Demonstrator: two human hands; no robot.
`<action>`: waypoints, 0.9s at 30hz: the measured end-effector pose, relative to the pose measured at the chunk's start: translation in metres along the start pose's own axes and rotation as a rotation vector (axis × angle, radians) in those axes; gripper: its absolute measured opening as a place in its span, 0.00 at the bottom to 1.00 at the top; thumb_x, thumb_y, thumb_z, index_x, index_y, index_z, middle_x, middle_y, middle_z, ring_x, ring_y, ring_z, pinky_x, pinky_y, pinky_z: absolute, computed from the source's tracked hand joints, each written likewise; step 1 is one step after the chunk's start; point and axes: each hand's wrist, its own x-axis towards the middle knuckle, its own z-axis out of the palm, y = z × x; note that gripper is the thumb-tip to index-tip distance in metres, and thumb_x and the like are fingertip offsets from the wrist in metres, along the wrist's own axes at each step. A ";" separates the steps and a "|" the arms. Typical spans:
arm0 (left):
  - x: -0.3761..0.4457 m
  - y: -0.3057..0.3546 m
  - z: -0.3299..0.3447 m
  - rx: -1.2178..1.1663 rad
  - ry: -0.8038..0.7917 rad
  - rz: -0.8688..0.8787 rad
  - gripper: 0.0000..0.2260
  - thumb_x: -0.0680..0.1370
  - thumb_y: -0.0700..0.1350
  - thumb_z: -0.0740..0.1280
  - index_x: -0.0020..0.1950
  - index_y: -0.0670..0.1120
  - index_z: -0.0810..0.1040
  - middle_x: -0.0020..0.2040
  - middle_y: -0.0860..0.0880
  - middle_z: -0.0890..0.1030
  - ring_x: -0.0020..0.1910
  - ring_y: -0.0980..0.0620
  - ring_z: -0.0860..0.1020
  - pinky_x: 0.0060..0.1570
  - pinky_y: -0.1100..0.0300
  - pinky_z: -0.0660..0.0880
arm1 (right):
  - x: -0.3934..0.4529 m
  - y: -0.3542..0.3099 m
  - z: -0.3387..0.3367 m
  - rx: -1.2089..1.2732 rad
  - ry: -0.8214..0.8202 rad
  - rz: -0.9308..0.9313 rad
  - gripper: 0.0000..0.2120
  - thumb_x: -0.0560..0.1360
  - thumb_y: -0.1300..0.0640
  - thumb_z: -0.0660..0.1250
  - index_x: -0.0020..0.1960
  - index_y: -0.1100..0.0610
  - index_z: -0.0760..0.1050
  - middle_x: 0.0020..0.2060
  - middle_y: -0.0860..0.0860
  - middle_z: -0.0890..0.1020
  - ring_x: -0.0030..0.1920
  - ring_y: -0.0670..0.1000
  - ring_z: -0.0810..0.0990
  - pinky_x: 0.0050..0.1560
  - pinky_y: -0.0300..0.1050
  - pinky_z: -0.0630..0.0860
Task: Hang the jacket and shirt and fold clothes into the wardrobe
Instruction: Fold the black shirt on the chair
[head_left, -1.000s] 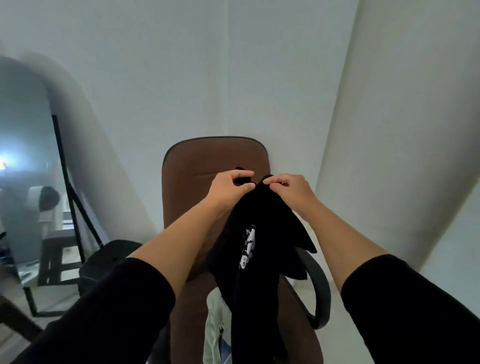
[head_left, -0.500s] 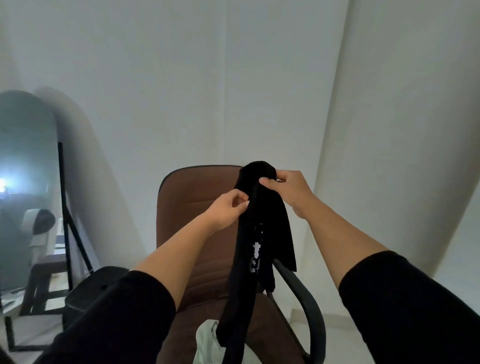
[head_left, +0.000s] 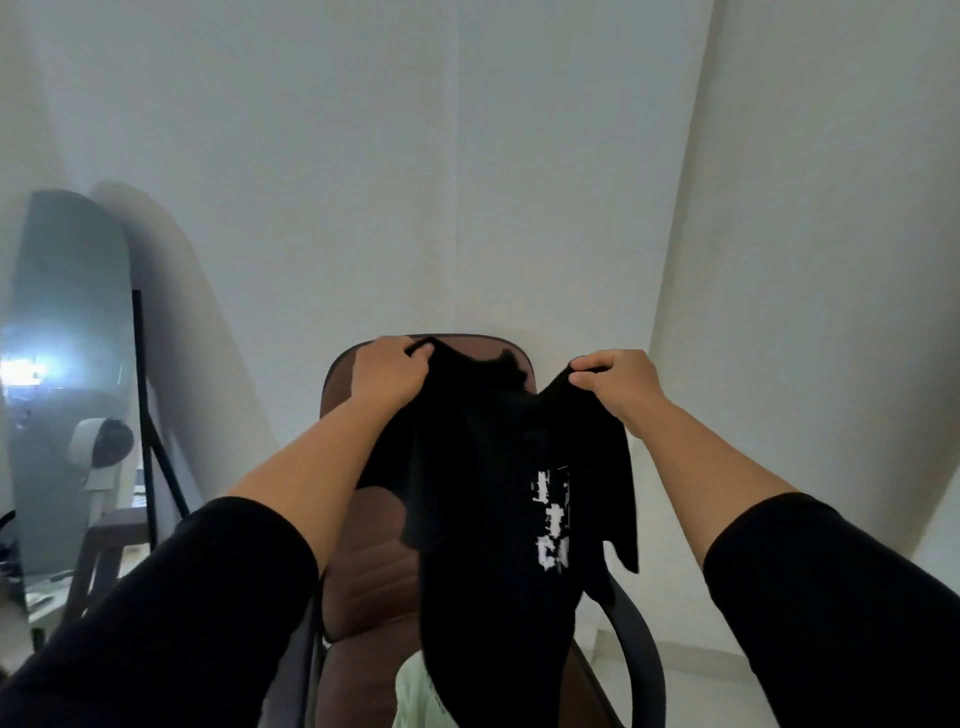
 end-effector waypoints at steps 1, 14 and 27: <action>0.005 -0.002 -0.005 0.012 0.009 -0.042 0.15 0.79 0.51 0.59 0.45 0.41 0.79 0.46 0.41 0.81 0.49 0.40 0.77 0.45 0.57 0.67 | 0.003 0.002 -0.003 -0.015 0.028 0.012 0.09 0.72 0.63 0.70 0.51 0.57 0.82 0.51 0.53 0.83 0.49 0.50 0.79 0.48 0.38 0.75; -0.001 0.003 -0.014 -0.389 -0.043 -0.167 0.13 0.74 0.46 0.69 0.58 0.50 0.75 0.51 0.52 0.74 0.49 0.52 0.73 0.40 0.64 0.70 | -0.002 -0.026 0.000 0.456 -0.160 0.152 0.10 0.74 0.71 0.61 0.51 0.68 0.79 0.44 0.60 0.80 0.41 0.55 0.81 0.43 0.41 0.81; -0.023 0.035 0.000 -0.498 -0.271 0.066 0.14 0.67 0.55 0.75 0.49 0.52 0.81 0.48 0.53 0.83 0.50 0.56 0.80 0.52 0.60 0.77 | -0.020 -0.058 0.031 0.406 -0.402 -0.040 0.11 0.77 0.68 0.63 0.57 0.64 0.78 0.47 0.56 0.81 0.44 0.49 0.82 0.48 0.39 0.80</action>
